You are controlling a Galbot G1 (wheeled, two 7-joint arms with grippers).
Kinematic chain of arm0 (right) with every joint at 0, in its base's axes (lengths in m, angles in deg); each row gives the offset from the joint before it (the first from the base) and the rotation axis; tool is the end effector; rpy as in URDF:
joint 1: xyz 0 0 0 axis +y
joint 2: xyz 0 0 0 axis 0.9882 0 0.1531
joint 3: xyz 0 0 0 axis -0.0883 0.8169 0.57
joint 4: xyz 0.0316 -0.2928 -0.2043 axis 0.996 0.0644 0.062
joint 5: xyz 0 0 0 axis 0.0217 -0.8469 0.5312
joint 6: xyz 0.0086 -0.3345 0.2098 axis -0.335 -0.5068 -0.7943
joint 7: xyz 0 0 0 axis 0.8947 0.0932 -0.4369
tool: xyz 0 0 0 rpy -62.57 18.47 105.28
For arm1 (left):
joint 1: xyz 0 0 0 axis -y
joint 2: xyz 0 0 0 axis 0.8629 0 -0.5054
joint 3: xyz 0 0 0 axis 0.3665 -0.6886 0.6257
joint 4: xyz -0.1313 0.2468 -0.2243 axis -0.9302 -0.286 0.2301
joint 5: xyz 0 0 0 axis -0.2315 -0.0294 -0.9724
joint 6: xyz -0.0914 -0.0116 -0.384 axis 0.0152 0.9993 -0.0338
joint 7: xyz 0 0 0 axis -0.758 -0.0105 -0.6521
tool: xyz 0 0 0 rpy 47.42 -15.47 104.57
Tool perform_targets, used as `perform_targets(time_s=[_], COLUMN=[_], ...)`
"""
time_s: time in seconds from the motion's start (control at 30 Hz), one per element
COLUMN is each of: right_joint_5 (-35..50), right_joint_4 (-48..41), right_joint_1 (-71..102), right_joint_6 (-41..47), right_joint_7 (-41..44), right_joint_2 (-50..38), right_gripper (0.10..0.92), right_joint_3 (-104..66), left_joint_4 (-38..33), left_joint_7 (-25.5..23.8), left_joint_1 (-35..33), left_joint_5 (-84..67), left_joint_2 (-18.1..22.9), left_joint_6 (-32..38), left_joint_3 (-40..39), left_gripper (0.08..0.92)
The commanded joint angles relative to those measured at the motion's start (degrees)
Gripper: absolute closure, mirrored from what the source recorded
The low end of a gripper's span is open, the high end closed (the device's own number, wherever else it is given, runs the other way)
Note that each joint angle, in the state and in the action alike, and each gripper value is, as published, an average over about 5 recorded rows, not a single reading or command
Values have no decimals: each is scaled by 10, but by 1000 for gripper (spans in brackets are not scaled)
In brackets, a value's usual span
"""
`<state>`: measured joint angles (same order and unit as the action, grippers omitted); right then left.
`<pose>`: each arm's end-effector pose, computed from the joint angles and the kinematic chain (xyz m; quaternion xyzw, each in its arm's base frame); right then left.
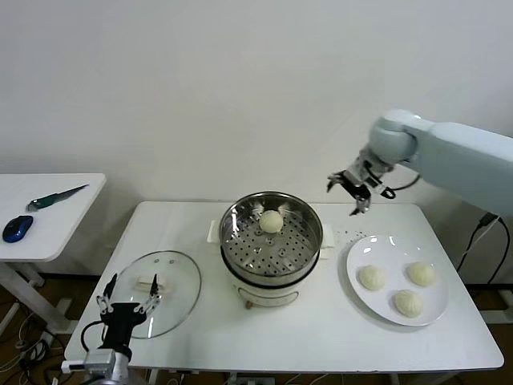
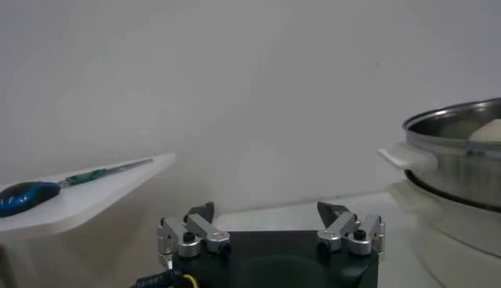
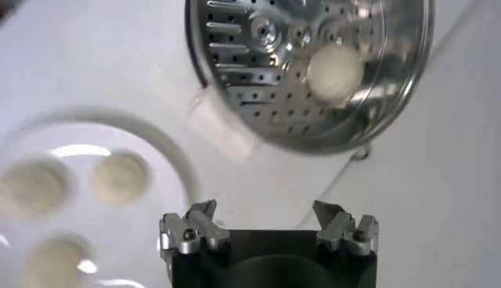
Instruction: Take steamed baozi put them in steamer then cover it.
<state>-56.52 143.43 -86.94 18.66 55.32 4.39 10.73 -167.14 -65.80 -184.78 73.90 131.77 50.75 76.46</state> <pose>0.5786 -0.1135 -0.0555 0.5379 -0.4765 0.6264 0.3020 0.1857 0.0711 -0.3251 0.0605 -0.9908 -0.0947 0.0748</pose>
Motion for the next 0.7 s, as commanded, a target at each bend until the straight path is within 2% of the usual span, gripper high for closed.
perform_targets(time_s=[0.03, 0.13, 0.33, 0.7], right_joint_5=[27, -26, -72, -80], right_joint_4=[-41, -69, -116, -154], right_joint_1=[186, 265, 357, 384], right_joint_6=[104, 90, 78, 74], right_joint_7=[14, 17, 13, 8], right_joint_2=[-99, -83, -45, -4], right_gripper=[203, 203, 203, 203], right_joint_3=[-118, -175, -248, -274], left_joint_4=[-7, -8, -5, 0], left_joint_7=[3, 2, 1, 1], left_joint_1=[-3, -6, -10, -19], left_joint_5=[0, 4, 8, 3], left_joint_2=[-2, -2, 1, 4], left_joint_6=[-5, -5, -3, 1], left_joint_3=[0, 3, 6, 9], left_gripper=[177, 177, 177, 177])
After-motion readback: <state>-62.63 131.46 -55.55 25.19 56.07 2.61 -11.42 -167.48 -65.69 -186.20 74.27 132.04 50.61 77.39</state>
